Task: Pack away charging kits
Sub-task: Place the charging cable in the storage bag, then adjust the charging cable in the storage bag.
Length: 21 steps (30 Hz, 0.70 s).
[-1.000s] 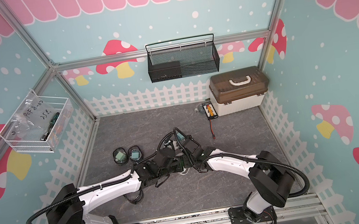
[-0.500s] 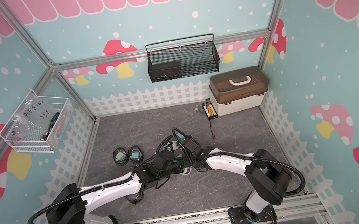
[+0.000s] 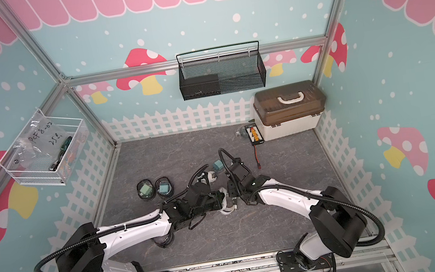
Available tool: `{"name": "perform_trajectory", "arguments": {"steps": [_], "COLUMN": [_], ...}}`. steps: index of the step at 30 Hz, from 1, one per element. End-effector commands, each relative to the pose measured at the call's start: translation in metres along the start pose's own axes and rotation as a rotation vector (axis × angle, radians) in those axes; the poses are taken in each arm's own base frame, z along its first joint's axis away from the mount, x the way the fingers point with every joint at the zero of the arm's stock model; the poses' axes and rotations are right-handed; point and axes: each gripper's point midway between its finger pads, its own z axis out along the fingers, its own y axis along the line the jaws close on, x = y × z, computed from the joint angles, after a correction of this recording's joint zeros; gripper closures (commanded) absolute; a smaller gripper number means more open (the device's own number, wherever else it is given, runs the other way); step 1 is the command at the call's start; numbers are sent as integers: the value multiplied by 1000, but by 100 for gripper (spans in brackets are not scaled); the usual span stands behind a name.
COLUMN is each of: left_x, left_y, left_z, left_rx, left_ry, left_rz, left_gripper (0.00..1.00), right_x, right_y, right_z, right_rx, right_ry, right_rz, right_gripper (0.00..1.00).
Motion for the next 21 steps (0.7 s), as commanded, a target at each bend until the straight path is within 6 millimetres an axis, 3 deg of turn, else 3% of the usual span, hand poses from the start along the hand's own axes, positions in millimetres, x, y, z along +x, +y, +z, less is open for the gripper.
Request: {"name": "perform_trajectory", "arguments": {"steps": [1,5,10,21], "left_x": [-2,3,9,9], "left_y": [7,10,11,6], "left_z": [3,7,15,16], "left_rx": [-11,-8,4,37], "left_ry": [-21,-13,0,-4], "left_rz": [-23,-30,-41,-48], "left_gripper": [100,100,100,100], "right_x": [16,33,43,55], "right_y": [-35,-45,-39,21], "right_z": [5,15,18,29], "right_rx": [103,127,80,-29], "right_ry": [41,86,110,147], "right_rz": [21,24,33,-30], "right_gripper": [57,60,61,67]}}
